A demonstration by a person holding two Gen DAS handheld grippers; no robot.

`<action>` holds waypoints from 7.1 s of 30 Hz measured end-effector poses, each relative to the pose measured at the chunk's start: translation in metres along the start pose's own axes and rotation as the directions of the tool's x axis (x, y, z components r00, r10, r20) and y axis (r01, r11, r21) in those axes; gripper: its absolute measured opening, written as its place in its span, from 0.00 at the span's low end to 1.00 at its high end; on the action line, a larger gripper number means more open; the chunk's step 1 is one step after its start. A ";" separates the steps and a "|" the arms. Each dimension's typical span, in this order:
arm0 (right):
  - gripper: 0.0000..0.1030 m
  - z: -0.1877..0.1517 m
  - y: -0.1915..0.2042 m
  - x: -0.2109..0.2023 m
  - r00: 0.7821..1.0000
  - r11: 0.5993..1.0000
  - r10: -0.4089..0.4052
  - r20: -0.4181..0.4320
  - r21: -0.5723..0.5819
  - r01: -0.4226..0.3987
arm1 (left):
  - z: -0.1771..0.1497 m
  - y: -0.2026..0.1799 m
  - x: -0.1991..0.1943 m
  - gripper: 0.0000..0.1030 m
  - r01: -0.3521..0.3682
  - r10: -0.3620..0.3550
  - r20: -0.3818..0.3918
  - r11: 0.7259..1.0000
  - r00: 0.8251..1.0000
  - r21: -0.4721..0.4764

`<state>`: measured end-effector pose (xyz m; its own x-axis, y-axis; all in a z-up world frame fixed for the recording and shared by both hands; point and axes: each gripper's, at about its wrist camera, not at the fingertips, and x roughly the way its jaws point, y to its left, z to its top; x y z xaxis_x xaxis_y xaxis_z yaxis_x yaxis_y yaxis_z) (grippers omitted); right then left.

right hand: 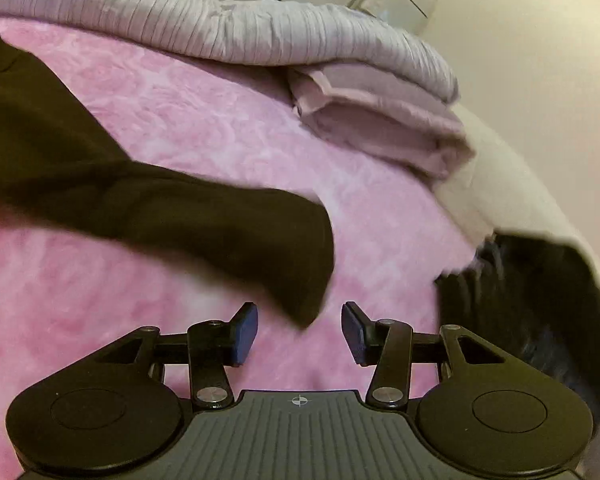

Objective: Fold clothes

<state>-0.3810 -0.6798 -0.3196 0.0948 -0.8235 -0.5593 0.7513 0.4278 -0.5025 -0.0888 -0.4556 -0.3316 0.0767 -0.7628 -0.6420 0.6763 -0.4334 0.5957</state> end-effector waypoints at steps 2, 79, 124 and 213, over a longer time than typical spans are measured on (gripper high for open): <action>0.47 -0.014 0.009 -0.013 0.999 0.999 0.039 -0.003 0.006 -0.039 | 0.002 -0.002 0.005 0.47 -0.006 0.006 -0.003 0.999 1.000 0.038; 0.51 0.050 -0.097 0.061 0.964 0.924 0.253 0.078 0.276 -0.264 | -0.199 0.024 -0.159 0.44 -0.317 0.153 -0.297 0.688 0.943 -0.652; 0.01 -0.073 -0.012 -0.083 0.973 0.829 0.211 0.090 -0.545 -0.129 | -0.063 0.003 -0.113 0.49 -0.028 0.026 -0.011 0.829 1.000 -0.559; 0.45 0.063 0.115 -0.042 0.745 0.728 0.666 0.014 0.203 -0.655 | -0.215 -0.043 -0.234 0.50 -0.207 0.029 -0.241 0.618 0.970 -0.758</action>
<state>-0.2572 -0.6195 -0.3128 0.5802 -0.3338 -0.7429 0.6177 0.7749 0.1342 0.0219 -0.1558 -0.3106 0.2708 -0.6372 -0.7216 0.9577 0.2539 0.1352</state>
